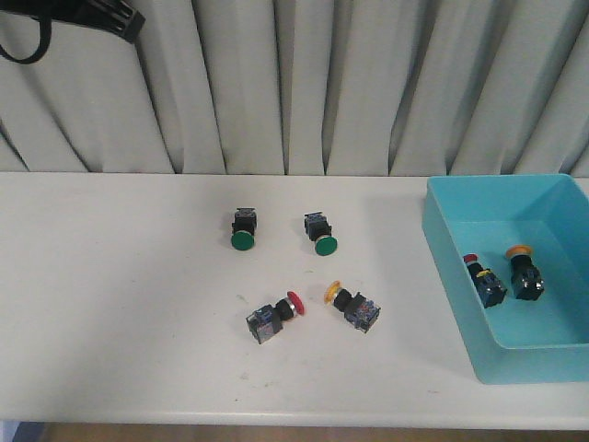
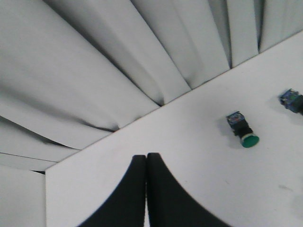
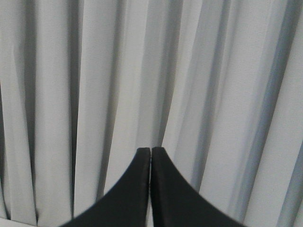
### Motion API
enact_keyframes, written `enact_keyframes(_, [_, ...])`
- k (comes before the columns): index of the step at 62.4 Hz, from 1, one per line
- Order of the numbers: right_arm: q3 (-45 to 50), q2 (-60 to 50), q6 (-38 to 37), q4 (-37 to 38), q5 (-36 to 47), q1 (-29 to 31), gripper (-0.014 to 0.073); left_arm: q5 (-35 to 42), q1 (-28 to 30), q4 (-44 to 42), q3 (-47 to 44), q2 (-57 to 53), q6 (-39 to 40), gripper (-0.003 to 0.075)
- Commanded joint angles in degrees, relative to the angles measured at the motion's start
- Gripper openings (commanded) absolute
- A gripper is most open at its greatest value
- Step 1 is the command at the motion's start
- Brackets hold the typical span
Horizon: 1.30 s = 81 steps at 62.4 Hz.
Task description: Pick red and yellow buttons and place in box
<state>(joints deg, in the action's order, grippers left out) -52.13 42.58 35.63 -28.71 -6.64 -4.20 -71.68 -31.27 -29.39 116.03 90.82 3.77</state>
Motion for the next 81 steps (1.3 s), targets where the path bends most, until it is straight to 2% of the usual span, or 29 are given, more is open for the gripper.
enact_keyframes(1, [-1.5, 0.2, 0.1, -0.3, 3.9, 0.0, -0.0004, 5.1, -0.1, -3.8, 1.2, -1.8, 0.4, -0.0006])
enact_keyframes(9, [-1.5, 0.2, 0.1, -0.3, 4.0, 0.0, -0.0004, 8.0, -0.1, -2.4, 1.2, -4.0, 1.3, -0.0006])
enact_keyframes(19, [-1.5, 0.2, 0.1, -0.3, 3.9, 0.0, -0.0004, 12.8, -0.1, 5.4, -5.0, -12.8, 8.9, -0.0006])
enact_keyframes(25, [-1.5, 0.2, 0.1, -0.3, 3.9, 0.0, -0.0004, 15.7, -0.1, 5.3, -16.8, -20.9, 13.5, -0.0006])
enact_keyframes(31, [-1.5, 0.2, 0.1, -0.3, 3.9, 0.0, -0.0004, 23.0, -0.1, 2.1, -32.1, -29.1, 17.5, -0.0006])
enact_keyframes(40, [-1.5, 0.2, 0.1, -0.3, 3.9, 0.0, -0.0004, 42.3, 0.7, -3.0, -57.1, -42.1, 23.5, -0.0006])
enact_keyframes(47, [-1.5, 0.2, 0.1, -0.3, 3.9, 0.0, -0.0004, 59.1, 5.6, -3.1, -77.7, -53.1, 25.7, -0.0006])
enact_keyframes(53, [-1.5, 0.2, 0.1, -0.3, 3.9, 0.0, -0.0004, 68.4, 10.3, 0.9, -91.1, -60.0, 25.7, -0.0006])
enact_keyframes(67, [-1.5, 0.2, 0.1, -0.3, 3.9, 0.0, -0.0004, 80.5, 20.9, 14.3, -111.4, -71.0, 25.6, -0.0006])
enact_keyframes(74, [-1.5, 0.2, 0.1, -0.3, 3.9, 0.0, -0.0004, 83.4, 24.5, 14.6, -116.5, -74.4, 24.9, -0.0006])
enact_keyframes(81, [-1.5, 0.2, 0.1, -0.3, 3.9, 0.0, -0.0004, 85.1, 27.9, 14.6, -120.1, -78.3, 19.7, -0.0006])
